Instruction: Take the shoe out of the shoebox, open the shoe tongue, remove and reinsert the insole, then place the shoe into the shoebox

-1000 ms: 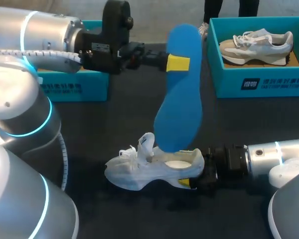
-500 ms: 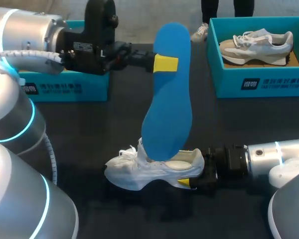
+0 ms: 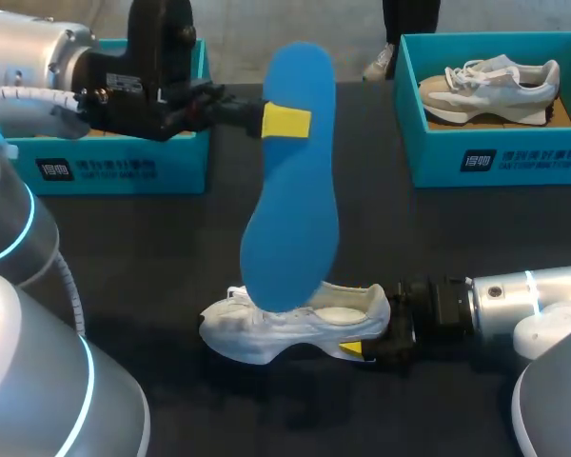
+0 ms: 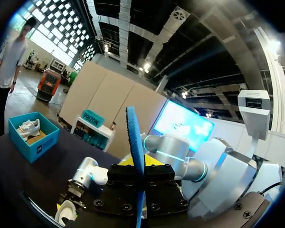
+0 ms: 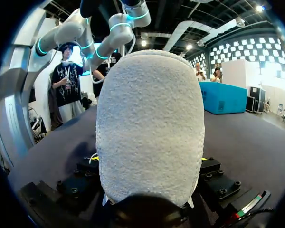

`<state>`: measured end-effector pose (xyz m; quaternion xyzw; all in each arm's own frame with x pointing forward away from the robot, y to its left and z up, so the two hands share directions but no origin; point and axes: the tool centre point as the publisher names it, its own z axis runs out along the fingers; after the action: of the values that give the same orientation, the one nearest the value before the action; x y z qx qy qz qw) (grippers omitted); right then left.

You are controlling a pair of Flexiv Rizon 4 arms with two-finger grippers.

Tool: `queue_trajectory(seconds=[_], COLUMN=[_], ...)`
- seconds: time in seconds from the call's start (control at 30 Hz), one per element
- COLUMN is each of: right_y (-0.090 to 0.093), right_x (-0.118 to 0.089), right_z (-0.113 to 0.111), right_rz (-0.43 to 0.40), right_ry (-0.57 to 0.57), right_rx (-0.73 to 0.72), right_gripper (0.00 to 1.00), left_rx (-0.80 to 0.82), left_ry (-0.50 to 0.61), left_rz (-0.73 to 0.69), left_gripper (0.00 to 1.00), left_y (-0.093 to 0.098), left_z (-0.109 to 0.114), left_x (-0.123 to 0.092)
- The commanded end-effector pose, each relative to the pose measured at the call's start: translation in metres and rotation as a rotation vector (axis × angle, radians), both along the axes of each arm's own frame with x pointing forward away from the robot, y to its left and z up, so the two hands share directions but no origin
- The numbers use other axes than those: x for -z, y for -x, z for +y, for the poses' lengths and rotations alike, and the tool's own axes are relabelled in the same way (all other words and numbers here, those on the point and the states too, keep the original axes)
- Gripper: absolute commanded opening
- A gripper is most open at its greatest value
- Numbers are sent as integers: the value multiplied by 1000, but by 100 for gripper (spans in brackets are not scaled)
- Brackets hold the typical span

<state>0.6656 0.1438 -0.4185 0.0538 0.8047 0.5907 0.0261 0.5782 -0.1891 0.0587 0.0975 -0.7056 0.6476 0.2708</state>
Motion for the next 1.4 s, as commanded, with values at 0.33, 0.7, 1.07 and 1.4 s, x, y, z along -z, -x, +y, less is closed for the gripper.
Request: queue_trajectory(seconds=[0.33, 0.7, 1.07, 1.4], right_y=[4, 6, 6, 7], right_x=[-6, -19, -39, -65], right_z=[-4, -30, -56, -61], right_rz=[-5, -11, 32, 16], right_ry=[13, 102, 320, 648], right_rx=[16, 35, 64, 76], right_gripper=[100, 100, 100, 100], left_rx=[4, 4, 4, 4], left_ry=[-3, -3, -3, -3], left_rz=[0, 0, 0, 0], left_gripper=[0, 0, 0, 0], left_y=[-2, -2, -2, -2], left_z=[-3, -3, -3, -3], left_x=[-1, -1, -1, -1])
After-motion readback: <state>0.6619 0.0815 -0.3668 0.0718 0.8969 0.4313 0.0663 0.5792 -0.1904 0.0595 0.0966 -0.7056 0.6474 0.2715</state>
